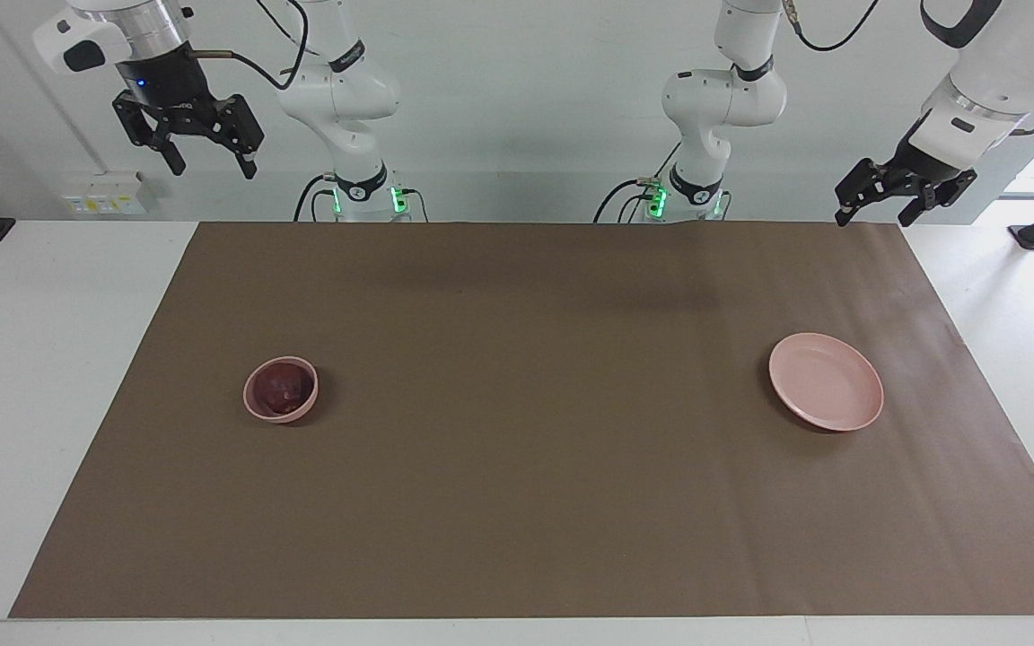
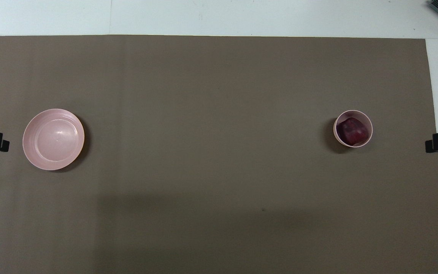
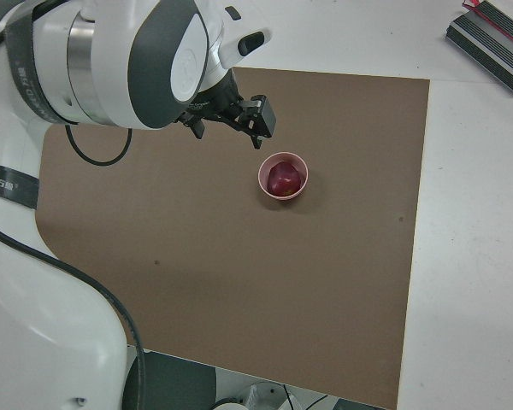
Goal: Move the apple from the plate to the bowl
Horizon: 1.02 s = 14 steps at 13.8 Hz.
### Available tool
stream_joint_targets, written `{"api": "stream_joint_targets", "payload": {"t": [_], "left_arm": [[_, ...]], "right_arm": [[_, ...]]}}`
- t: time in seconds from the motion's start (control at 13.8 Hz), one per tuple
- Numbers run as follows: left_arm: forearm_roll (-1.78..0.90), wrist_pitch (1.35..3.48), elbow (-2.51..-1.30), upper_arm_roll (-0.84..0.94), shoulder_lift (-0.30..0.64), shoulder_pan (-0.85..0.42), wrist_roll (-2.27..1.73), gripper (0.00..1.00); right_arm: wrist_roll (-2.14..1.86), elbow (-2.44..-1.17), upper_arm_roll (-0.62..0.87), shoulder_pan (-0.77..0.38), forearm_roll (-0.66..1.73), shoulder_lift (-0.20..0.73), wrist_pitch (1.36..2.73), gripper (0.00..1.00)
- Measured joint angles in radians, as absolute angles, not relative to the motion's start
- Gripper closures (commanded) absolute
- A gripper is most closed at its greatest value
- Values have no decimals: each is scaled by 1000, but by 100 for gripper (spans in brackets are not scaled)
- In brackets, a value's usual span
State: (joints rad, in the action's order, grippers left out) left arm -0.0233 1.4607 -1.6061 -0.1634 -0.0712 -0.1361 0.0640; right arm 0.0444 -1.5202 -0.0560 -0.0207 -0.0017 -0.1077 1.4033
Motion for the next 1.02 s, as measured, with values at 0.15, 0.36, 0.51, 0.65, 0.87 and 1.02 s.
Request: {"api": "stream_joint_targets", "payload": {"t": [0.15, 0.36, 0.51, 0.65, 0.87, 1.02], "left_arm": [[-23, 1461, -1606, -163, -71, -136, 64, 0], [-23, 1461, -1606, -163, -71, -136, 64, 0], [-23, 1461, -1606, -163, -71, -136, 64, 0], [-23, 1461, -1606, -163, -71, -136, 64, 0], [-23, 1461, -1606, -163, -71, -136, 64, 0], [-23, 1461, -1606, -163, -71, -136, 64, 0]], "right_arm": [[44, -1520, -56, -21, -2, -108, 1403, 0], [44, -1520, -56, -21, -2, -108, 1403, 0], [44, -1520, -55, -21, -2, -108, 1405, 0], [44, -1520, -55, -22, -2, -108, 1411, 0], [43, -1520, -55, -22, -3, -108, 1412, 0], [32, -1520, -55, -22, -6, -108, 1414, 0]]}}
